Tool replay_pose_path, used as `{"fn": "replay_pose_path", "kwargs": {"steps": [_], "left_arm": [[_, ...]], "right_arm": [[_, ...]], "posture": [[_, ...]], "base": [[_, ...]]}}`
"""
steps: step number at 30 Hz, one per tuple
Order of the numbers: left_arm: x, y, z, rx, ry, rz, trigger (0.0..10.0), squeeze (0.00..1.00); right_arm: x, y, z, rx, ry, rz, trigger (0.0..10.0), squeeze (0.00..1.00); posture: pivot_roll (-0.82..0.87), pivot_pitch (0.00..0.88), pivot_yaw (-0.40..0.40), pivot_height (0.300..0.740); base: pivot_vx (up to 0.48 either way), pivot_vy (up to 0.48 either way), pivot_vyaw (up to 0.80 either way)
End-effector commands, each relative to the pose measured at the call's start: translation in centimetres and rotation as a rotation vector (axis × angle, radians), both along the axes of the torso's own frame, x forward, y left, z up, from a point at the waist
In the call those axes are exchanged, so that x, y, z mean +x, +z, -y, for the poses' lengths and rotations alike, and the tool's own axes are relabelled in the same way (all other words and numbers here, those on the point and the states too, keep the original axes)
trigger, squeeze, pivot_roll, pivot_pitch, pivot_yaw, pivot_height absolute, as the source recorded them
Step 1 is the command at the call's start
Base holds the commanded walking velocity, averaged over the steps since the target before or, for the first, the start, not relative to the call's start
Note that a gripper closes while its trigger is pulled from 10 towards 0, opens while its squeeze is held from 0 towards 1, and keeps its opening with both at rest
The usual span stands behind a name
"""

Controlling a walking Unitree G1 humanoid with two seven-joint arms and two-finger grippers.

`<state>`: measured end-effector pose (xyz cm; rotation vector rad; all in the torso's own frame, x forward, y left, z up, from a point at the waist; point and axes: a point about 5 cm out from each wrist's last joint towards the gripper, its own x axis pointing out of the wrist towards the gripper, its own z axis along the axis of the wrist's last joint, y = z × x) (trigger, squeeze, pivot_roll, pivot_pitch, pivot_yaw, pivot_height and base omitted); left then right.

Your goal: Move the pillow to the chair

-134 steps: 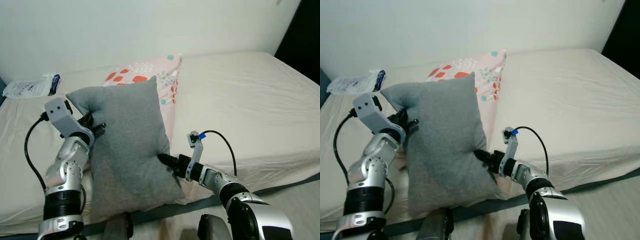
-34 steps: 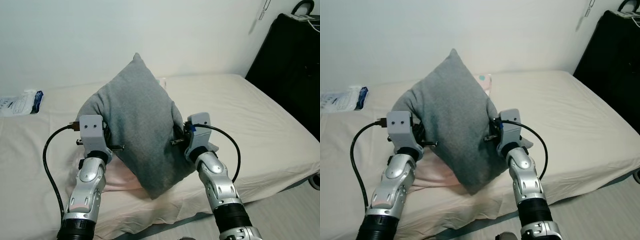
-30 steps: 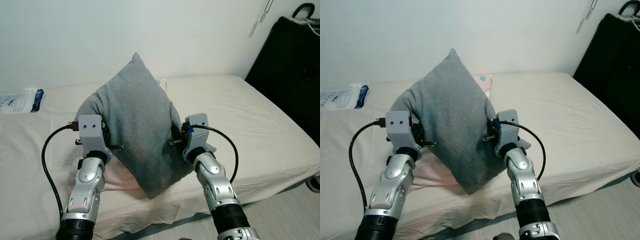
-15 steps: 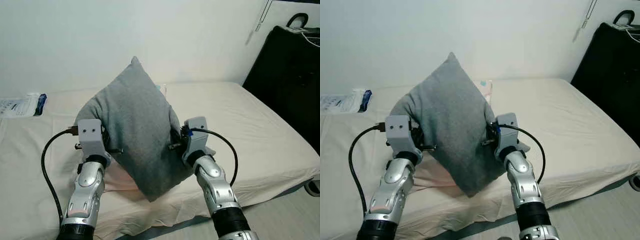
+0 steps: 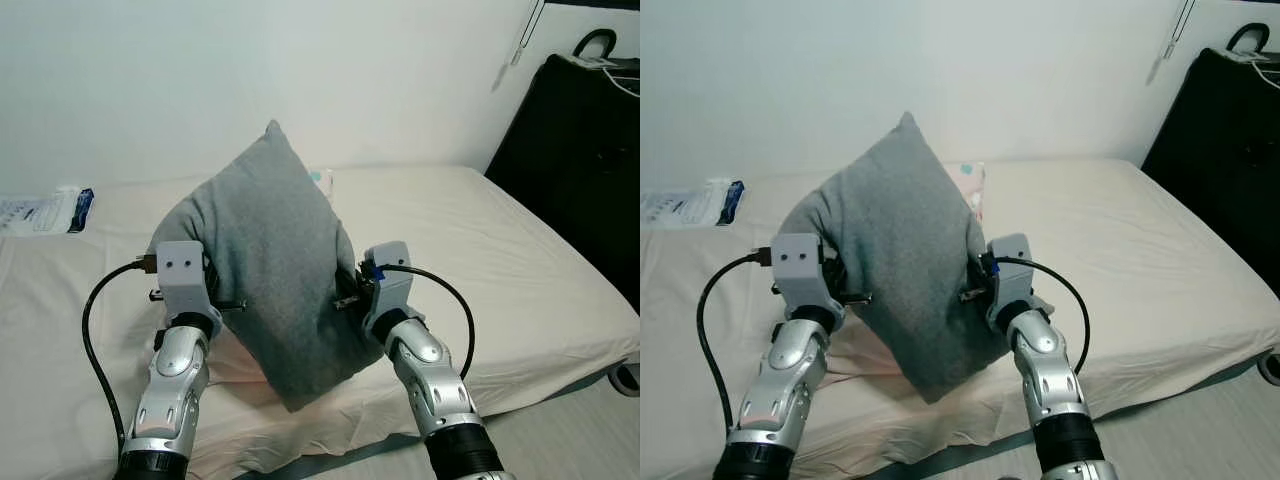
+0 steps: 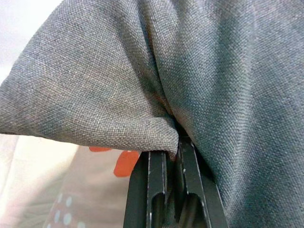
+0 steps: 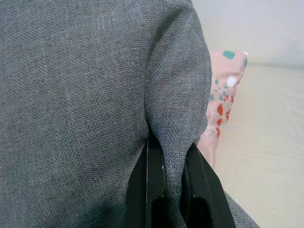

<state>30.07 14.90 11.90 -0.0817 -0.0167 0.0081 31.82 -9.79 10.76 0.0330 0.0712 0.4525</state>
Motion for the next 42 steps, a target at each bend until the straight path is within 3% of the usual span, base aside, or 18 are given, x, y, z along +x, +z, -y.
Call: {"fn": "replay_pose_path", "kwargs": {"steps": [1,15,23,25,28,29,31,42], "left_arm": [[0.0,0.4,2.5,-0.016,-0.102,0.019,10.0,0.00],[0.2,0.5,2.2,-0.014,-0.093,0.020,10.0,0.00],[0.1,0.4,2.2,-0.011,-0.099,0.020,10.0,0.00],[0.1,0.3,2.1,-0.008,-0.106,0.018,10.0,0.00],[-0.2,-1.2,1.7,0.029,-0.137,-0.034,10.0,0.00],[-0.2,-1.2,1.7,0.029,-0.137,-0.034,10.0,0.00],[-1.0,-3.3,1.3,0.090,-0.170,-0.118,10.0,0.00],[-2.2,-4.8,1.4,0.099,-0.170,-0.181,10.0,0.00]], "right_arm": [[-0.2,2.0,-2.5,0.035,0.124,0.088,10.0,0.00],[-0.3,2.1,-2.7,0.034,0.146,0.084,10.0,0.00],[-0.2,1.8,-2.7,0.022,0.139,0.077,10.0,0.00],[-0.2,1.3,-2.7,-0.001,0.141,0.062,10.0,0.00],[-0.7,-2.1,-2.2,-0.108,0.165,-0.056,10.0,0.00],[-0.7,-2.1,-2.2,-0.108,0.165,-0.056,10.0,0.00],[-1.3,-4.9,-1.5,-0.227,0.186,-0.165,10.0,0.00],[-1.7,-5.7,-1.0,-0.226,0.169,-0.200,10.0,0.00]], "posture": [[0.05,0.000,-0.115,0.684],[0.06,0.000,-0.112,0.739],[0.06,0.000,-0.110,0.740],[0.05,0.000,-0.108,0.740],[0.05,0.000,-0.107,0.740],[0.05,0.000,-0.107,0.740],[0.05,0.000,-0.105,0.740],[0.05,0.000,-0.108,0.740]], "base": [[0.000,0.000,0.00],[0.000,0.000,0.00],[0.000,0.000,0.00],[0.000,0.000,0.00],[0.000,0.000,0.00],[0.000,0.000,0.00],[0.000,0.000,0.00],[0.000,0.000,0.00]]}}
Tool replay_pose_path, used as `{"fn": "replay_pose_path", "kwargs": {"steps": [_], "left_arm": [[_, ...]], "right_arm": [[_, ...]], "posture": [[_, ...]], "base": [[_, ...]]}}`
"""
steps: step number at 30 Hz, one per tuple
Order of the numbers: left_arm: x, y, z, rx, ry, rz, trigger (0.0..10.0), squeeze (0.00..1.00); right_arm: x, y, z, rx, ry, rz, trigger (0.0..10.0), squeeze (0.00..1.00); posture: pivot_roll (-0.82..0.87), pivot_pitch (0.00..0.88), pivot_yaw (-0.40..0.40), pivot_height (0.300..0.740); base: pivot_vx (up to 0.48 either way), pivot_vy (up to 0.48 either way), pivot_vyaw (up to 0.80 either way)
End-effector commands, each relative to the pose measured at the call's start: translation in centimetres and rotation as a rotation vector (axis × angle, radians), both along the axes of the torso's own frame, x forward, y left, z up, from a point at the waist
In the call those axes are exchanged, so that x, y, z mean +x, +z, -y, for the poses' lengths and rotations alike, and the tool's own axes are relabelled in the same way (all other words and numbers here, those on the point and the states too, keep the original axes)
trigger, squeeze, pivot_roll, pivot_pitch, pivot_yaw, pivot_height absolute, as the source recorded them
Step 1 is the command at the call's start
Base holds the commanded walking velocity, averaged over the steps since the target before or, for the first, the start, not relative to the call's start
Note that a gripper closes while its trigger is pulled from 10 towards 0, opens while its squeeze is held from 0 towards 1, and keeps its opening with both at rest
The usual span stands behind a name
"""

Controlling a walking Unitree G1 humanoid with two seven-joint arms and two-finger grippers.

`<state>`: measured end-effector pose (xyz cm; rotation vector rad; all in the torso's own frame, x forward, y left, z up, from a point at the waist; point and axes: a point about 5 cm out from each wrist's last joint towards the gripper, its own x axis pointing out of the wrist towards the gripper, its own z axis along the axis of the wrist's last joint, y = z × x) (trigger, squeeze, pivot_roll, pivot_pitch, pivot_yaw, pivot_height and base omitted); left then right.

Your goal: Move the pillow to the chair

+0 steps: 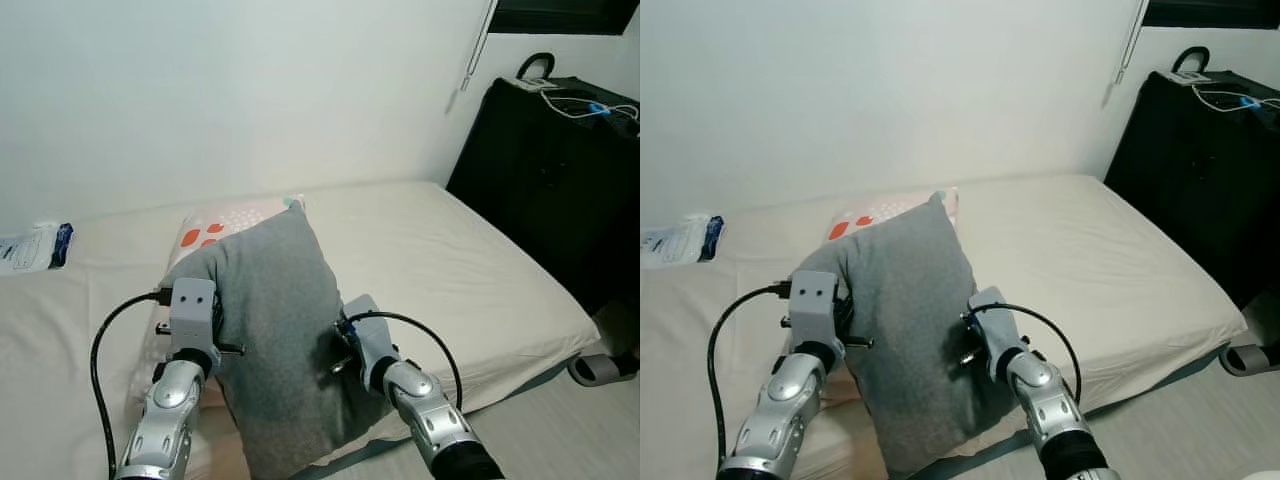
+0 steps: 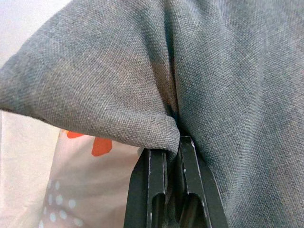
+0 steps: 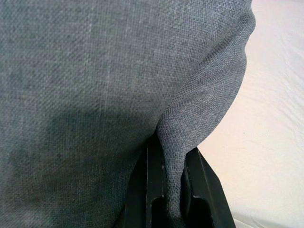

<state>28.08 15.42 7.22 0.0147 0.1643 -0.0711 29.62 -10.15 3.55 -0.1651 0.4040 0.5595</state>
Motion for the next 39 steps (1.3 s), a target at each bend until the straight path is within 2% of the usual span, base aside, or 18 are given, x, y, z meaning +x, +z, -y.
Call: {"fn": "replay_pose_path", "kwargs": {"steps": [1,20,39], "left_arm": [[-0.38,-0.27,2.07,-0.008,-0.086,-0.013,10.0,0.00],[-0.29,-0.08,2.65,0.004,-0.113,0.018,10.0,0.00],[-0.09,0.10,2.65,0.006,-0.105,0.031,10.0,0.00]], "right_arm": [[0.44,1.55,-1.30,0.050,0.042,0.070,10.0,0.00],[0.64,1.41,-0.99,0.082,-0.021,0.102,10.0,0.00],[1.00,1.90,-1.24,0.100,-0.015,0.121,10.0,0.00]], "posture": [[0.05,0.000,-0.107,0.740],[0.05,0.000,-0.099,0.740],[0.06,0.000,-0.106,0.740]], "base": [[0.000,0.000,0.00],[0.000,0.000,0.00],[0.000,0.000,-0.75]]}}
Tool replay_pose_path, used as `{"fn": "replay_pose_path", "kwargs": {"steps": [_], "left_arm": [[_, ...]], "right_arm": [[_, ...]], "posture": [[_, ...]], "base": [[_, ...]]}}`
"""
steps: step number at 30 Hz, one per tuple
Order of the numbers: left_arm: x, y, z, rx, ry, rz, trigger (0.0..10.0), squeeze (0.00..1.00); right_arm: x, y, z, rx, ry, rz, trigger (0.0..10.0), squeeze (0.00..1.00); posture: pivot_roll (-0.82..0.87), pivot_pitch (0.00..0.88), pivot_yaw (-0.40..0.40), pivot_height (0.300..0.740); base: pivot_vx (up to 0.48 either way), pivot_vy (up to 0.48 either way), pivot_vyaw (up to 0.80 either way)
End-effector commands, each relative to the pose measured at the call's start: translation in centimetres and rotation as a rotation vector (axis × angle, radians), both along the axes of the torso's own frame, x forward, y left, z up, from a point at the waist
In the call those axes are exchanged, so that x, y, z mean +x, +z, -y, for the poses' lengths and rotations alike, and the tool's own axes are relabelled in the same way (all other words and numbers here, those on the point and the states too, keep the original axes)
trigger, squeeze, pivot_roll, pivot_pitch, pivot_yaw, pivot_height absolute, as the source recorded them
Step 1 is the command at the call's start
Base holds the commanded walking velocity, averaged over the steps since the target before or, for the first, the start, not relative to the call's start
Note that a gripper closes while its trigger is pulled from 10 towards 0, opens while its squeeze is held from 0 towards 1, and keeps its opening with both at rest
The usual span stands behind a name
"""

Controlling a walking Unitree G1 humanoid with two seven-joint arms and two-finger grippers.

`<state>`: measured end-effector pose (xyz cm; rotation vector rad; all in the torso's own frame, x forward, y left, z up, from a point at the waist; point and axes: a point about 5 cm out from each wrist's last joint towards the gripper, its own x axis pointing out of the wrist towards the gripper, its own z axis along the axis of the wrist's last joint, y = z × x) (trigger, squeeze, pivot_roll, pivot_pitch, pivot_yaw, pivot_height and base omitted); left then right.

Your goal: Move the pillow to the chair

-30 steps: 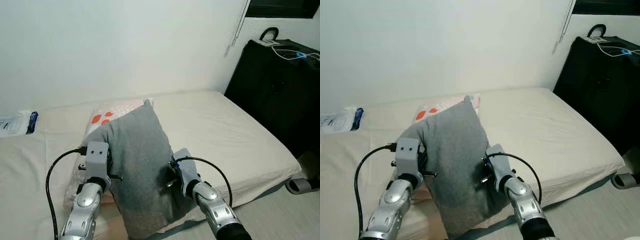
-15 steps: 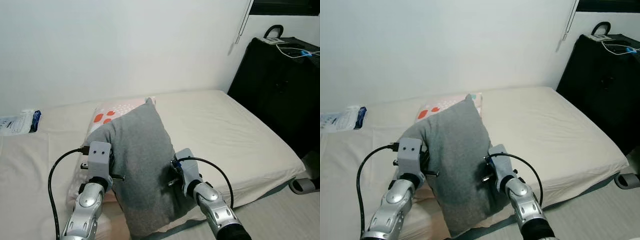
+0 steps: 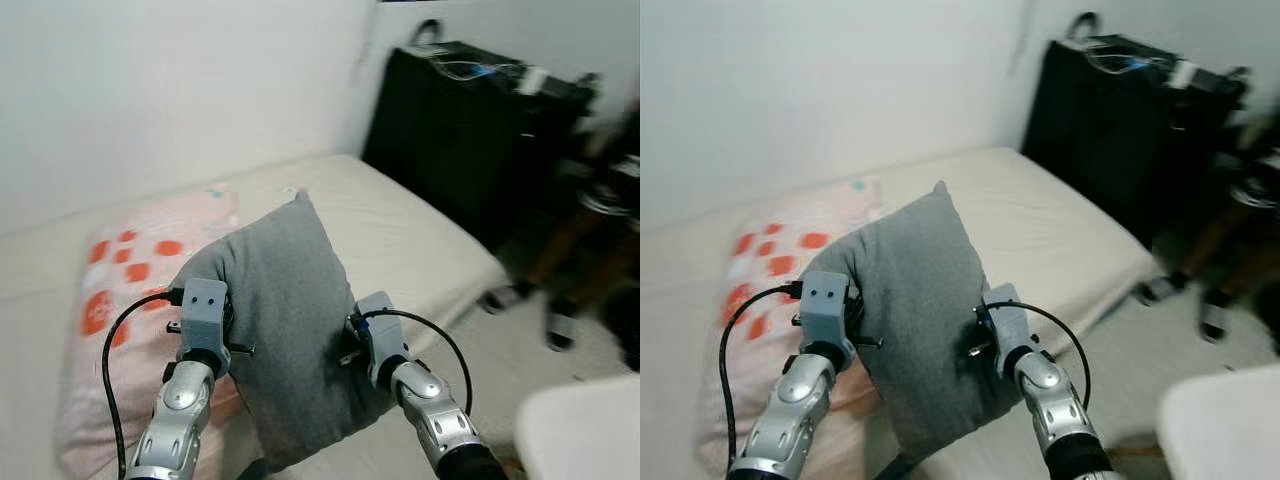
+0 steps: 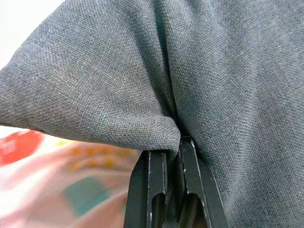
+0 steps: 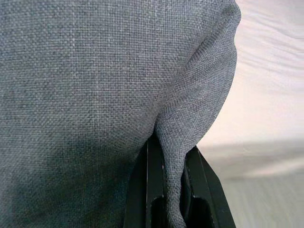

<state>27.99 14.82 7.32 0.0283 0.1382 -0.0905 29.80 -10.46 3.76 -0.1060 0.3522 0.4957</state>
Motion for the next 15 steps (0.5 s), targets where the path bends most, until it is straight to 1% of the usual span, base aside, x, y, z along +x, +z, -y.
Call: {"fn": "replay_pose_path", "kwargs": {"steps": [1,15], "left_arm": [[0.00,-0.01,2.03,-0.004,-0.084,0.004,10.0,0.00],[-0.16,-0.15,1.91,-0.002,-0.079,0.003,10.0,0.00]], "right_arm": [[0.83,1.70,-1.58,0.039,0.057,0.084,10.0,0.00],[0.89,1.74,-1.72,0.036,0.071,0.084,10.0,0.00]], "posture": [[0.06,0.000,-0.106,0.740],[0.06,0.000,-0.114,0.740]], "base": [[0.000,0.000,-0.80],[0.000,0.000,-0.80]]}}
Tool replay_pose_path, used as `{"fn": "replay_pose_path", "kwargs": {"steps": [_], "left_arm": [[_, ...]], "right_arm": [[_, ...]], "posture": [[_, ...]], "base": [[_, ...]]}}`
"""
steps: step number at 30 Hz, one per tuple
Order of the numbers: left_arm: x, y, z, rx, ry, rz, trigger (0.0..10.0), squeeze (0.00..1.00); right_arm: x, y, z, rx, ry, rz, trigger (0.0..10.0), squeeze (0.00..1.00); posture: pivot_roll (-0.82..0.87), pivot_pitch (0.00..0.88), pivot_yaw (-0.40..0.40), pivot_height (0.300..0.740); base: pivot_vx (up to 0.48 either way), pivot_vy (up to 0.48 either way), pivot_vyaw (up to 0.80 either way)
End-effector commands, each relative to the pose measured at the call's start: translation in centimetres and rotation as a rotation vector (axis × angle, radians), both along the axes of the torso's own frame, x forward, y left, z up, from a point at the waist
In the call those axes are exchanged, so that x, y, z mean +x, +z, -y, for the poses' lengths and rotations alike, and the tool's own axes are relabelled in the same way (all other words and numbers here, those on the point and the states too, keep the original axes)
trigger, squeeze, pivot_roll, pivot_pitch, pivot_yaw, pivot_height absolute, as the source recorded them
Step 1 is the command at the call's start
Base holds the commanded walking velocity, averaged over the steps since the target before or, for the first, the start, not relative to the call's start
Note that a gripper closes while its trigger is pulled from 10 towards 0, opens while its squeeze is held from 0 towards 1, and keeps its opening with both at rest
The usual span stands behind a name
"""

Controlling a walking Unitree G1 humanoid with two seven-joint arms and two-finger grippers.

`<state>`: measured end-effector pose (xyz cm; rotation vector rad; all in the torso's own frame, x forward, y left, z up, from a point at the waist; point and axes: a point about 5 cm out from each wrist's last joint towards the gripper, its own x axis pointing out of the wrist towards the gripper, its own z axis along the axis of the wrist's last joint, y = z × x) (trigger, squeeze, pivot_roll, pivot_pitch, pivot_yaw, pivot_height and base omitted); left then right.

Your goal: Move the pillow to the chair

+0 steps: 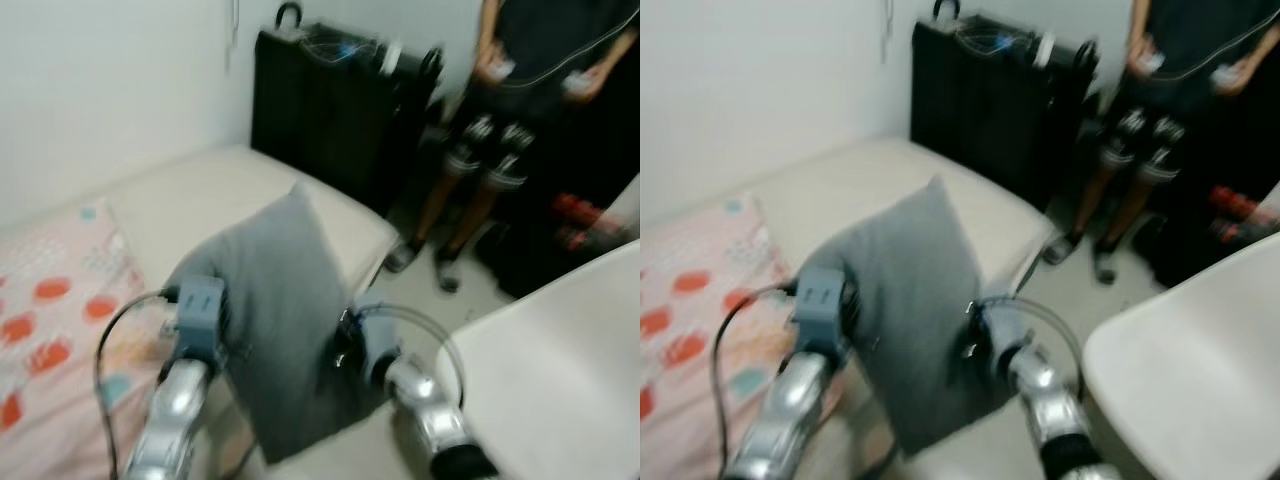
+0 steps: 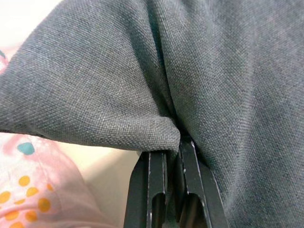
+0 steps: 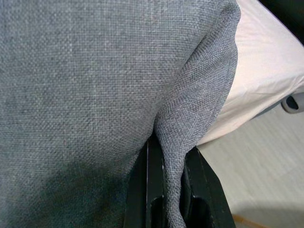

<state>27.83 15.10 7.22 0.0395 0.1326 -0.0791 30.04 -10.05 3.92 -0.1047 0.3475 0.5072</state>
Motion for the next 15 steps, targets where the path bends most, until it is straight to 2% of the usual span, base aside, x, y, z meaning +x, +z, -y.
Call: {"fn": "replay_pose_path", "kwargs": {"steps": [1,15], "left_arm": [[0.00,-0.05,2.20,-0.013,-0.090,-0.002,10.0,0.00],[-0.13,-0.17,2.19,-0.009,-0.090,-0.003,10.0,0.00]], "right_arm": [[0.67,1.61,-1.33,0.031,0.062,0.081,10.0,0.00],[0.73,1.59,-1.65,0.026,0.074,0.082,10.0,0.00]], "posture": [[0.06,0.000,-0.116,0.740],[0.06,0.000,-0.118,0.740]], "base": [[0.000,0.000,-0.80],[0.000,0.000,-0.80]]}}
